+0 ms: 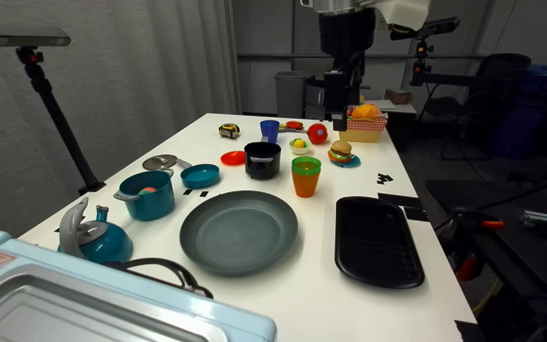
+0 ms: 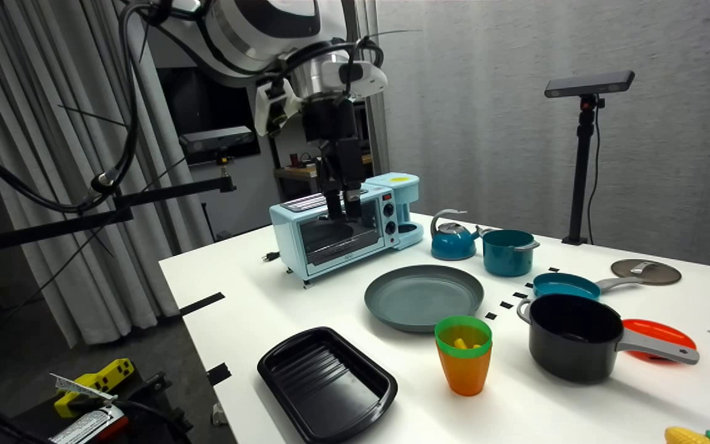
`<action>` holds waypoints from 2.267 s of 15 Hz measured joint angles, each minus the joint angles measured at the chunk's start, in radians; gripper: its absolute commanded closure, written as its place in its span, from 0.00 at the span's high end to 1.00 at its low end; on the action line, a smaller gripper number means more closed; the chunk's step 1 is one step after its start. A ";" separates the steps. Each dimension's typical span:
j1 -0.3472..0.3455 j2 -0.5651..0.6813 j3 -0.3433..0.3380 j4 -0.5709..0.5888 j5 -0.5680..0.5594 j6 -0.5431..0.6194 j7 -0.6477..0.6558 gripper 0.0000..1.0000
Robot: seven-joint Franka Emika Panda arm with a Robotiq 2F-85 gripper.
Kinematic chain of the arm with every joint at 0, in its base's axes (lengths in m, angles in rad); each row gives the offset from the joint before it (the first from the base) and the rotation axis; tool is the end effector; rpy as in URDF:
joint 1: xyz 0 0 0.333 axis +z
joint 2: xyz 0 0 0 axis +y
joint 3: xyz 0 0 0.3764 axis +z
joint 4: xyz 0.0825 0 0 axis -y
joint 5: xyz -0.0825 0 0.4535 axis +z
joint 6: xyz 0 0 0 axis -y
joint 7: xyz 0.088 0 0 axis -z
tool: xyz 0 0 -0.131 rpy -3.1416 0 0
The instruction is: Pour the contents in the green cup onto the plate
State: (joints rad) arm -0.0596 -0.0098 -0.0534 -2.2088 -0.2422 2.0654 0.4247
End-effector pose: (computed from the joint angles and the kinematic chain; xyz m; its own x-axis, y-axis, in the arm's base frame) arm 0.5596 -0.0813 0.3706 0.9142 -0.4019 -0.0518 -0.3799 -0.8945 0.2358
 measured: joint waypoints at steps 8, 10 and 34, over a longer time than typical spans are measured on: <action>0.003 0.000 0.005 0.000 0.000 0.000 0.000 1.00; 0.003 0.000 0.005 0.000 0.000 0.000 0.000 1.00; -0.066 0.231 -0.132 -0.025 -0.160 0.311 -0.203 1.00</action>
State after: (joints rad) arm -0.1254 0.2207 -0.1856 -2.2334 -0.4019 2.3760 0.2213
